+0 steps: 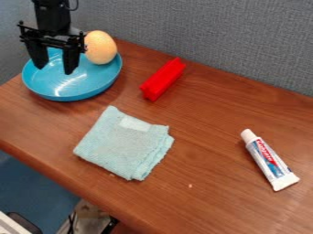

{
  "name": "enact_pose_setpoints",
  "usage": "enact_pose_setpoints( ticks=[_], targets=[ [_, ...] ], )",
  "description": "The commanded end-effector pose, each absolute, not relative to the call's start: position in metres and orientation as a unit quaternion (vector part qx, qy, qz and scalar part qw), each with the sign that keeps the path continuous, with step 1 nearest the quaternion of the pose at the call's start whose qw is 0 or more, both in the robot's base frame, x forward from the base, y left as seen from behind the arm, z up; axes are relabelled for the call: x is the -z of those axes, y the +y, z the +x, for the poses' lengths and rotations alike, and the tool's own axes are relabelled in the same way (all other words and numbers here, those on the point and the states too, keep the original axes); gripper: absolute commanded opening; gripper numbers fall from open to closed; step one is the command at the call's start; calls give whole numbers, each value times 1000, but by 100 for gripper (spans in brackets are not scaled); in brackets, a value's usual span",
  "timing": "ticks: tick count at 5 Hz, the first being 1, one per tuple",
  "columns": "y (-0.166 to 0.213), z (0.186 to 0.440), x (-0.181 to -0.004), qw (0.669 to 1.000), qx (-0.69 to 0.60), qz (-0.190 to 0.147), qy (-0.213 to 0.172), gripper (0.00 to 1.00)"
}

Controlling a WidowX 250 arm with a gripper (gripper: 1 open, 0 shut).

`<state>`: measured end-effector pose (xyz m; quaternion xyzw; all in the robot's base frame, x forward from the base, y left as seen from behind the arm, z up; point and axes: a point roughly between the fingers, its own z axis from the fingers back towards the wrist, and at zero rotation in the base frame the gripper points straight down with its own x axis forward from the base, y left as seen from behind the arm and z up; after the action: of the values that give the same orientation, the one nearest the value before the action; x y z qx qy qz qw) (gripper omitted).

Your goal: Put the yellow ball on the blue plate

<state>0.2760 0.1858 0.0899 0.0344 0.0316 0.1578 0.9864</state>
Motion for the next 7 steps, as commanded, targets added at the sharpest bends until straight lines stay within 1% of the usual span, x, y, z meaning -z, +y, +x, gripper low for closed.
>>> enact_pose_setpoints(
  ticks=[1, 2, 3, 4, 5, 6, 7],
  targets=[
    [196, 282, -102, 985, -164, 49, 9, 0],
    [196, 284, -101, 985, -163, 50, 9, 0],
    [197, 284, -100, 985, -164, 52, 10, 100],
    [197, 284, -99, 985, -165, 54, 10, 100],
    [198, 285, -98, 985, -165, 55, 10, 0],
    [198, 286, -97, 985, -165, 56, 10, 0],
    [196, 287, -97, 985, -163, 48, 11, 100]
  ],
)
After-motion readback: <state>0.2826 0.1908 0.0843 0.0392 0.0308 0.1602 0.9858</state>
